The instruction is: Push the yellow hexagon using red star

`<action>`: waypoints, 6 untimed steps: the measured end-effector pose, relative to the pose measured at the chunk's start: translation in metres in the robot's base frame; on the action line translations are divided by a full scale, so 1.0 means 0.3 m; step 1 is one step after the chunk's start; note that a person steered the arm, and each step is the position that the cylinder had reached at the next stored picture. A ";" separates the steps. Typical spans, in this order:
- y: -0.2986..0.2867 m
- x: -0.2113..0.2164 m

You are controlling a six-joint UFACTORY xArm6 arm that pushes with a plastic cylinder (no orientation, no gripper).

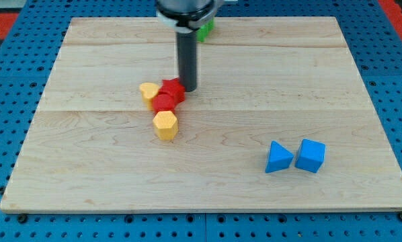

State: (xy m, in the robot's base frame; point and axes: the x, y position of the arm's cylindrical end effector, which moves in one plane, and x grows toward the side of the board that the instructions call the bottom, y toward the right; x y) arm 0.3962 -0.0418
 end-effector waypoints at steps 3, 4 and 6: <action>-0.114 0.039; -0.072 0.198; -0.028 0.352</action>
